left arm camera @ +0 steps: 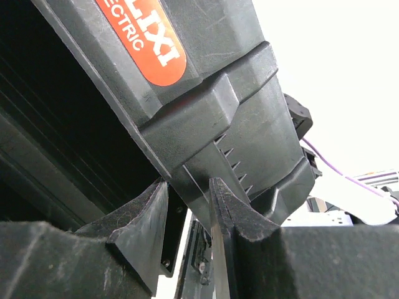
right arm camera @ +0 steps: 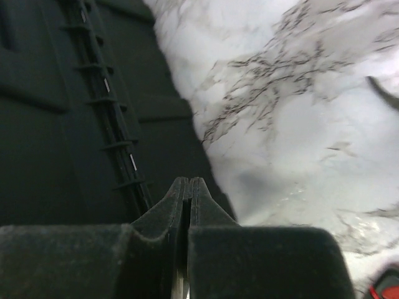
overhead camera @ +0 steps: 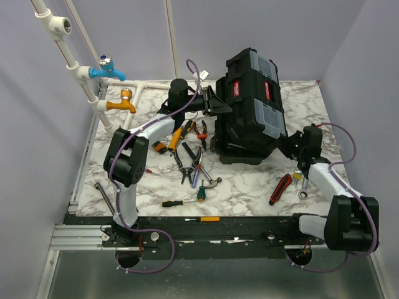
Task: Pack the tool kit
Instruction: Open the toolbox at the center of the board.
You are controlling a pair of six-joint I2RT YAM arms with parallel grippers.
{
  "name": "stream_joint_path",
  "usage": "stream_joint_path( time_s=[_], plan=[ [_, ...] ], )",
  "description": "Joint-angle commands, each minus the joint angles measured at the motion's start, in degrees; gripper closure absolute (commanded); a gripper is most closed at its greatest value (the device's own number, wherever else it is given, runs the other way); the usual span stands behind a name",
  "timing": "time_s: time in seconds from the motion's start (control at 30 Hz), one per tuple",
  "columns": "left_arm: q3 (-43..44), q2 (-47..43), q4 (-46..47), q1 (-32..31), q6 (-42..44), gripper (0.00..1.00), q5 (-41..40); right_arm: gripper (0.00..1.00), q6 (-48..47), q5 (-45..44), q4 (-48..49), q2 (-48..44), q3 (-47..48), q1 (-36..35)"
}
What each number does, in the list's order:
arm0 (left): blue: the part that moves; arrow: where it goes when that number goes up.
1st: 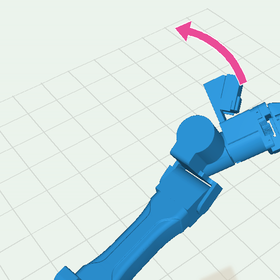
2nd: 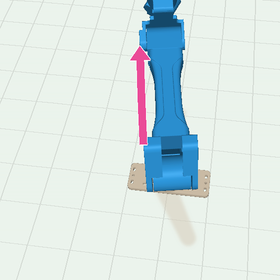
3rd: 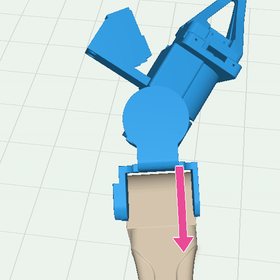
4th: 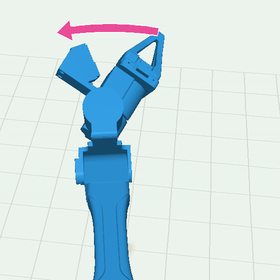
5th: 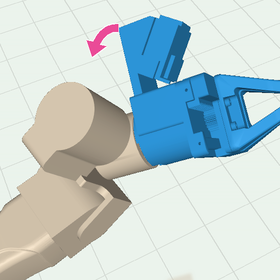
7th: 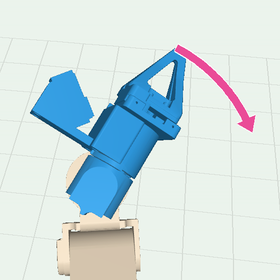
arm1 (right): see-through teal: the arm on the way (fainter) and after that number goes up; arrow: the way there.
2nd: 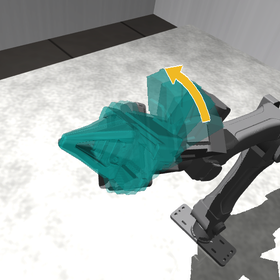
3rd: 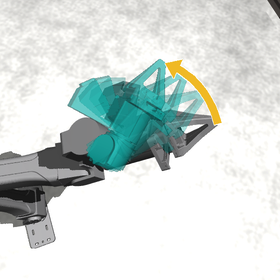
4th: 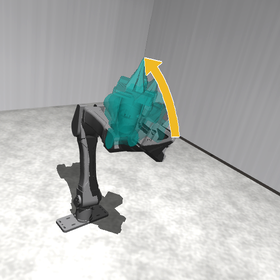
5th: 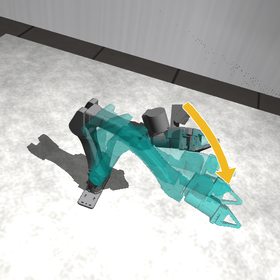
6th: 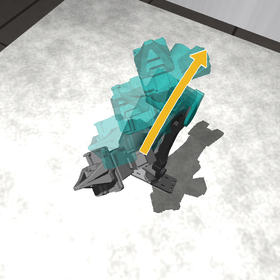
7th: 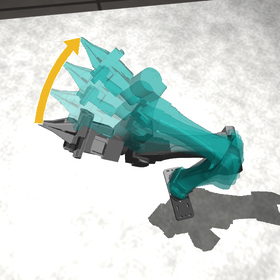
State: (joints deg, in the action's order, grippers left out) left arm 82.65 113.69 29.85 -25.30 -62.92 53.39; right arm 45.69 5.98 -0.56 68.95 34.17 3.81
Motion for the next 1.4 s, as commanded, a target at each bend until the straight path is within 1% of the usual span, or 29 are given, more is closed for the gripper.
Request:
stream_joint_path(
  time_s=[0.0, 0.1, 0.13, 0.2, 0.27, 0.37, 0.43, 0.47, 0.53, 0.57, 0.63, 0.7, 0.77, 0.9, 1.07, 1.13, 1.2, 1.27, 1.33, 1.37],
  plan=[
    [5.1, -1.5, 0.6, -3.1, 0.8, 0.67, 1.2, 0.99, 2.2, 11.1, 13.3, 2.7, -2.5, 0.2],
    [7.3, -0.2, 0.2, -4.5, 0.3, 0.67, 0.9, 0.99, 3.2, 13.8, 15.3, 5.0, -2.5, 0.3],
    [8.1, 0.0, 0.0, -5.0, 0.3, 0.67, 0.8, 0.99, 3.0, 13.1, 14.9, 5.2, -2.2, 0.3],
    [9.9, 0.5, -1.2, -5.9, 0.8, 0.67, 0.5, 0.99, 2.2, 8.3, 11.1, 4.5, -1.0, 0.2],
    [11.9, 0.8, -3.4, -6.8, 2.1, 0.67, -0.1, 0.95, 0.9, -0.3, 5.1, 3.2, 1.2, 0.2],
    [14.5, 1.6, -6.0, -8.1, 3.5, 0.67, -0.7, 0.85, 2.3, -19.9, -8.5, 2.9, 7.5, 0.2],
    [16.3, 2.3, -6.9, -8.9, 3.8, 0.67, -0.9, 0.81, 3.4, -29.1, -15.3, 3.6, 12.0, 0.2],
    [17.1, 2.8, -7.3, -9.3, 3.8, 0.67, -0.9, 0.74, 4.1, -32.2, -18.3, 3.9, 13.5, 0.3],
    [18.8, 3.7, -8.1, -10.3, 4.0, 0.67, -1.1, 0.42, 7.1, -35.3, -21.6, 3.6, 15.6, 0.3],
    [19.9, 4.2, -8.6, -10.6, 4.1, 0.67, -1.2, 0.3, 7.7, -35.1, -21.5, 3.2, 16.1, 0.2],
    [21.8, 5.2, -9.7, -11.3, 4.4, 0.67, -1.3, 0.22, 7.0, -33.9, -19.8, 2.3, 16.6, 0.3],
    [23.2, 5.8, -10.3, -11.7, 4.6, 0.67, -1.5, 0.2, 7.1, -34.8, -19.4, 1.9, 18.1, 0.3],
    [24.0, 6.1, -10.6, -12.0, 4.7, 0.67, -1.7, 0.12, 7.4, -36.9, -20.3, 2.0, 20.4, 0.5],
    [24.9, 6.9, -10.9, -12.0, 5.2, 0.67, -2.2, 0.04, 7.5, -39.6, -22.7, 2.3, 24.6, 1.3],
    [25.7, 8.1, -11.4, -12.1, 5.4, 0.67, -2.7, 0.03, 7.7, -42.3, -25.3, 3.5, 26.3, 2.6],
    [26.5, 8.7, -11.7, -12.1, 5.4, 0.67, -2.7, 0.03, 5.2, -41.6, -24.3, 3.4, 27.9, 3.3],
    [27.7, 9.4, -11.9, -12.2, 5.1, 0.67, -2.7, 0.03, 0.8, -38.0, -20.7, 2.3, 29.1, 3.4],
    [29.0, 9.9, -12.0, -12.4, 4.9, 0.67, -2.6, 0.03, -5.4, -31.4, -15.4, 0.5, 29.6, 3.3],
    [30.0, 10.1, -12.3, -12.6, 5.0, 0.67, -2.8, 0.0, -11.0, -24.7, -11.2, -0.8, 30.1, 3.4],
    [30.3, 10.1, -12.4, -12.7, 5.0, 0.67, -2.9, 0.0, -12.2, -22.1, -9.9, -1.2, 30.6, 3.3]
  ],
)
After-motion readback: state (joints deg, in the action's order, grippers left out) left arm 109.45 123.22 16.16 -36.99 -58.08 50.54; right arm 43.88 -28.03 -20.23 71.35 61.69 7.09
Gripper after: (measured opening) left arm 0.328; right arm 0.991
